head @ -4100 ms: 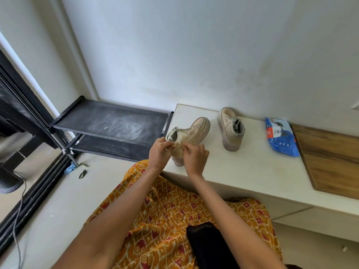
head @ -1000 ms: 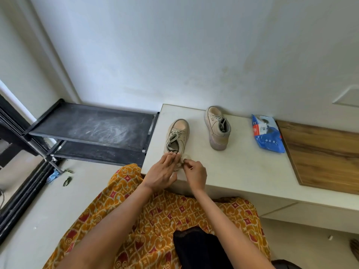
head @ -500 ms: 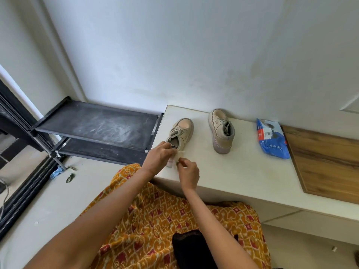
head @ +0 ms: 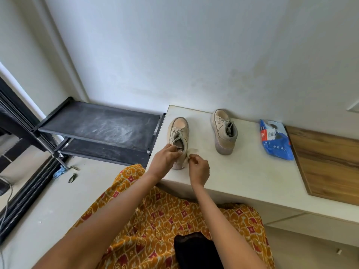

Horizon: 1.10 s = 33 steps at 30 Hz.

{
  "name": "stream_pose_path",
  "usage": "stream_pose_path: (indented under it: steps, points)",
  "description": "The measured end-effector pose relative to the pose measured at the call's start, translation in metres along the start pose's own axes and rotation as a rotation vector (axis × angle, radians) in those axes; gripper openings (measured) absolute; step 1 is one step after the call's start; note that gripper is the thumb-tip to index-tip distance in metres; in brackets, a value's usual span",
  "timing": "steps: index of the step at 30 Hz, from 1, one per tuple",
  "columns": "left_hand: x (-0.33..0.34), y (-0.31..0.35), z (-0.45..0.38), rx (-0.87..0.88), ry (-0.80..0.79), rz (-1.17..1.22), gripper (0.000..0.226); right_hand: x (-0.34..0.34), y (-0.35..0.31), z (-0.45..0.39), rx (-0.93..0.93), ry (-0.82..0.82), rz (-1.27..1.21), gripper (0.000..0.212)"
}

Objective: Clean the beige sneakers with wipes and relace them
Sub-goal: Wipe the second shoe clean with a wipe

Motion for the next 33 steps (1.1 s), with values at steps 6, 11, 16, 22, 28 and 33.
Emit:
stream_pose_path:
  steps: [6,11,16,22,28,33]
  points:
    - [0.001,0.008,0.006,-0.018,0.040,0.008,0.026,-0.001,-0.026,-0.026,0.045,0.091,-0.161,0.018]
    - [0.000,0.007,0.008,-0.035,0.073,0.073,0.018,-0.004,-0.015,-0.001,0.008,0.081,-0.122,0.018]
    - [0.001,0.000,0.004,-0.016,0.021,0.090,0.014,0.003,-0.002,-0.014,0.060,-0.031,-0.059,0.018]
    - [0.001,-0.009,-0.002,-0.025,-0.035,0.153,0.022,-0.012,-0.037,-0.004,-0.048,0.109,-0.111,0.015]
    - [-0.005,-0.008,0.000,-0.080,0.013,0.190,0.022,-0.008,-0.007,0.007,0.063,0.024,0.017,0.016]
    - [-0.004,-0.009,-0.003,-0.093,-0.019,0.213,0.026,-0.022,-0.052,-0.004,-0.042,0.152,-0.087,0.015]
Point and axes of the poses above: each hand's wrist, its own z-axis away from the middle knuckle, its own x-axis out of the palm, y = z × x, the point moved 10 cm from there along -z, towards the middle knuckle, and after that the axes turned 14 degrees about -x, right-handed, at the moved point
